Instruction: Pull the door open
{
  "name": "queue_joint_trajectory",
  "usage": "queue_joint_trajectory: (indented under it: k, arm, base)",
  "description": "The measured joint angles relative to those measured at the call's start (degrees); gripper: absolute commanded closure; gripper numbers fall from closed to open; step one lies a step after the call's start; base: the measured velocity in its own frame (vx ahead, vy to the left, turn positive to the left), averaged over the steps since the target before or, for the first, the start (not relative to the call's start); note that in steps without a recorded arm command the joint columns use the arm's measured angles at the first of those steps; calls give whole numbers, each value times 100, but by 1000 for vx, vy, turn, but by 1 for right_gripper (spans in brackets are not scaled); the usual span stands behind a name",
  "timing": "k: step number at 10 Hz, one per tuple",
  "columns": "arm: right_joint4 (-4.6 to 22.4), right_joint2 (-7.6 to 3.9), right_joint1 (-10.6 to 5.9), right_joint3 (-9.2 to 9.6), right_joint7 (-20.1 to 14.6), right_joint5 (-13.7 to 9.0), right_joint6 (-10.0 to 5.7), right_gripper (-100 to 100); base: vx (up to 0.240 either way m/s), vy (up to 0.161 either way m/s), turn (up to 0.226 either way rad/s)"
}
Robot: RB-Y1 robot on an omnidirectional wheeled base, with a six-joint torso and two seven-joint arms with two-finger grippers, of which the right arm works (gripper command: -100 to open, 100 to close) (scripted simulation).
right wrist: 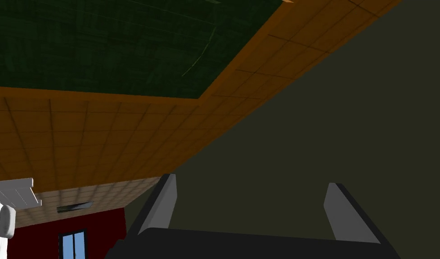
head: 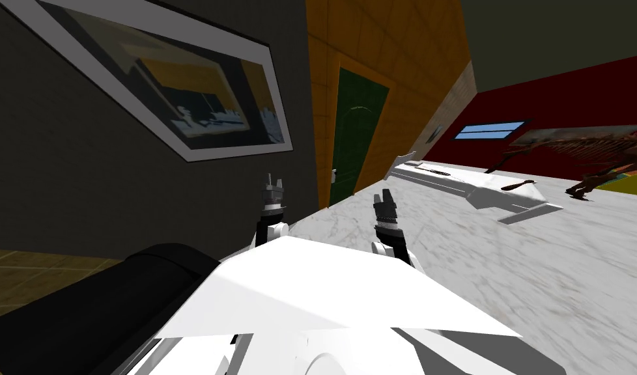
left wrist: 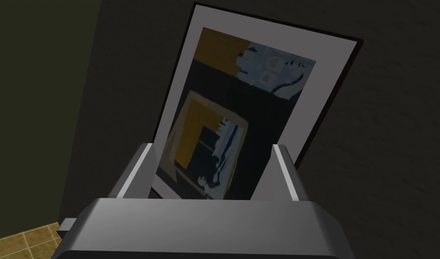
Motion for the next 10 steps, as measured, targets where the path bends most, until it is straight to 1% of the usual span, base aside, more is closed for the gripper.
queue_joint_trajectory:
  k: [1,2,3,4,5,6,7,9,10]
  arm:
    - [114,-35,-54,-8,100,63,-2,-100]
    - [242,-94,-144,-36,203,136,28,-100]
    - [313,-148,-160,-51,291,195,45,-100]
    - [427,-178,-196,-59,373,250,25,-100]
    - [593,-233,-271,-84,477,322,6,-100]
    - [676,-259,-318,-79,587,399,29,-100]
    - [823,-306,-346,-86,713,486,8,-100]
    - [1023,-420,-394,-115,926,635,3,-100]
    - [1145,-441,-444,-115,1045,715,4,-100]
  base:
    - [137,-46,129]
    - [145,-33,113]
    - [125,-8,89]
    - [136,-14,145]
    - [117,-46,116]
    - [133,-34,139]
    - [123,-34,93]
    - [145,-66,122]
    - [118,-40,89]
